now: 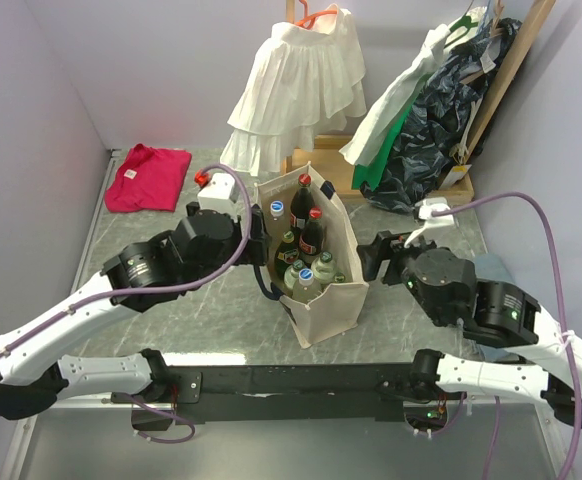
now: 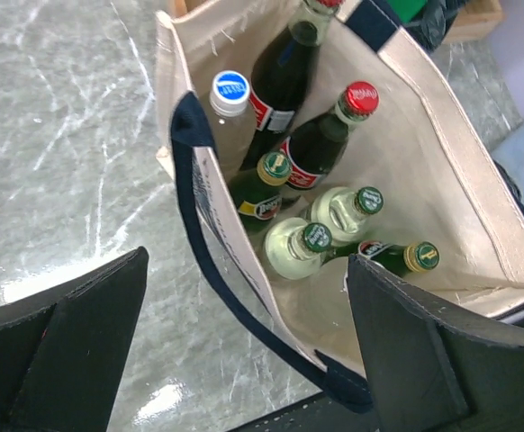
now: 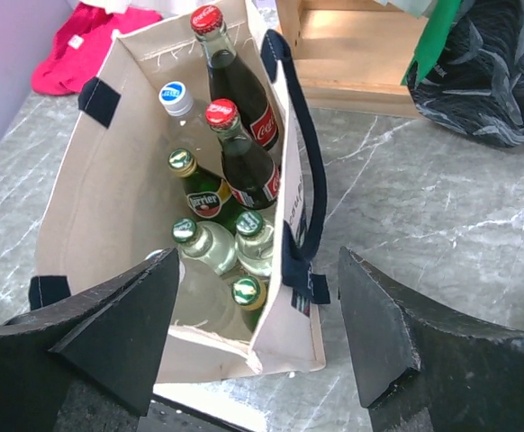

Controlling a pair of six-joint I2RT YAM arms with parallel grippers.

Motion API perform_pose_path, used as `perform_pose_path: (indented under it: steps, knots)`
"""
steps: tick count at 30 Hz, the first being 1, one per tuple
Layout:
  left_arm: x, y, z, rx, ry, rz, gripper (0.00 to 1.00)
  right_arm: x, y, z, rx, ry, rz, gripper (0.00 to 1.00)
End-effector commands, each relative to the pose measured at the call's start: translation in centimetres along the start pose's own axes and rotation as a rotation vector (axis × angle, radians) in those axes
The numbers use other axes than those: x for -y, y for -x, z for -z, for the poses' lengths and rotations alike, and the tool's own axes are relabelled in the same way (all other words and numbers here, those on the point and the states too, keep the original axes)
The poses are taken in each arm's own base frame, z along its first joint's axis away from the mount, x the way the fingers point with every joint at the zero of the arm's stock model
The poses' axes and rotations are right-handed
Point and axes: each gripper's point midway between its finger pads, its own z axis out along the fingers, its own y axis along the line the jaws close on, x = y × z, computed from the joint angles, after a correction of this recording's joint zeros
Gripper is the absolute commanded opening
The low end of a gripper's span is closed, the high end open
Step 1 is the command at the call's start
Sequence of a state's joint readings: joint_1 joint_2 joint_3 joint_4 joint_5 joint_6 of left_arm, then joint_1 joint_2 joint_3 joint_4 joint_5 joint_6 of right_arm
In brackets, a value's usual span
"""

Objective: Place the beverage into the canvas bag
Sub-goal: Reset both arms

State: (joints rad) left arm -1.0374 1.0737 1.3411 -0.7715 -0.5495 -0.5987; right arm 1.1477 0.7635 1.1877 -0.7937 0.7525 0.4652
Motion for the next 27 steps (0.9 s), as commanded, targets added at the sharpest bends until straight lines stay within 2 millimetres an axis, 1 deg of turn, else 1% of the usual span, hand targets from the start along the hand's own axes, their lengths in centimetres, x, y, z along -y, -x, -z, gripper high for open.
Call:
perform_pose_path:
  steps: [1,5,6,7,9,10,21,25,27]
  knots:
    - [-1.1,1.9,1.4,0.083,0.025,0.052,0.96,0.5,0.3,0.4,0.037,0.011,-0.013,0.78]
    - [-2.4,1.6,1.7,0.095,0.066,0.068,0.96,0.9,-0.2,0.7,0.038,0.021,-0.025,0.79]
    - [-2.7,1.1,1.5,0.089,0.081,0.071,0.96,1.1,-0.2,0.9,0.045,0.026,-0.035,0.79]
    - [-3.2,1.0,1.8,0.095,0.093,0.076,0.96,1.1,-0.5,0.8,0.044,0.027,-0.034,0.79]
    - [-3.6,0.5,1.7,0.089,0.105,0.081,0.96,1.3,-0.6,0.9,0.047,0.031,-0.036,0.79]
    - [-3.8,0.7,1.9,0.099,0.109,0.090,0.96,1.3,-0.6,1.0,0.049,0.030,-0.038,0.79]
    - [-4.7,0.3,2.5,0.118,0.112,0.104,0.96,1.2,-1.4,0.7,0.030,0.035,-0.023,0.80]
    - [-4.8,0.5,2.9,0.137,0.097,0.113,0.96,1.3,-1.8,0.6,0.024,0.032,-0.020,0.81]
    - [-4.9,0.7,2.9,0.145,0.096,0.116,0.97,1.4,-1.6,0.7,0.030,0.032,-0.027,0.81]
